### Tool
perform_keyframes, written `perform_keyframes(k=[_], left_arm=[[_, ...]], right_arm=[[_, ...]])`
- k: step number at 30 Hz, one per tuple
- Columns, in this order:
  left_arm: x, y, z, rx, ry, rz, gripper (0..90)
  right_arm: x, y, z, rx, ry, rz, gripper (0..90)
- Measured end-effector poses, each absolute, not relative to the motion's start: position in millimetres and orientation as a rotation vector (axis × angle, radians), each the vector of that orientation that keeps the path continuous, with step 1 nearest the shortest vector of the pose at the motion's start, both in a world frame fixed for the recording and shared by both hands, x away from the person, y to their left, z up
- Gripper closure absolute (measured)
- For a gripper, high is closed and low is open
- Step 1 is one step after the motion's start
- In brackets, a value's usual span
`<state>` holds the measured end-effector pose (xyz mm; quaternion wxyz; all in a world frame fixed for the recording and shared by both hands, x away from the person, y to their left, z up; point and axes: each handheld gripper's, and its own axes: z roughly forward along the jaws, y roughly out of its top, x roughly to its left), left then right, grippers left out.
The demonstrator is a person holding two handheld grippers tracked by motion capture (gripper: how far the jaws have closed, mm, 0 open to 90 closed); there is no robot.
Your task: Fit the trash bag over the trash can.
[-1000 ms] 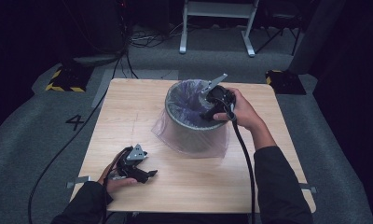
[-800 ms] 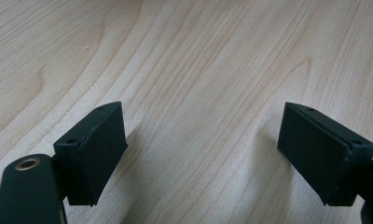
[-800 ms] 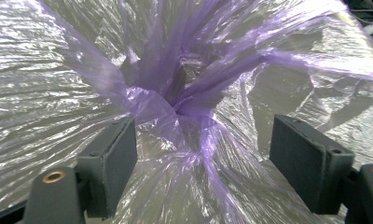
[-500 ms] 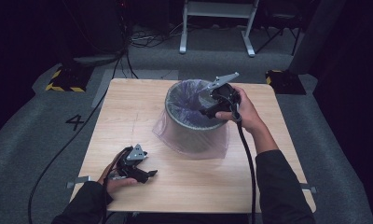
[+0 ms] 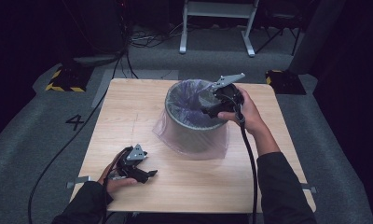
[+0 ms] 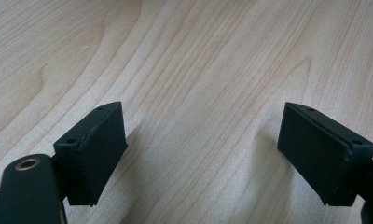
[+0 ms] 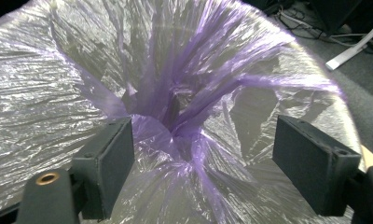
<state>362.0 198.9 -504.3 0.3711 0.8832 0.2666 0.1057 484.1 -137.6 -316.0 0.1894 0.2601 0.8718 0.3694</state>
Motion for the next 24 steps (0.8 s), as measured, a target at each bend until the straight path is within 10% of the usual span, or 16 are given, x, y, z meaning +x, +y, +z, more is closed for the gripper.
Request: perform_keyframes(k=[24], left_arm=[[362,199,-504,2.265,0.684,0.271,14.8]], right_arm=[[462,-159,-301,0.693,2.379,1.116,20.4]])
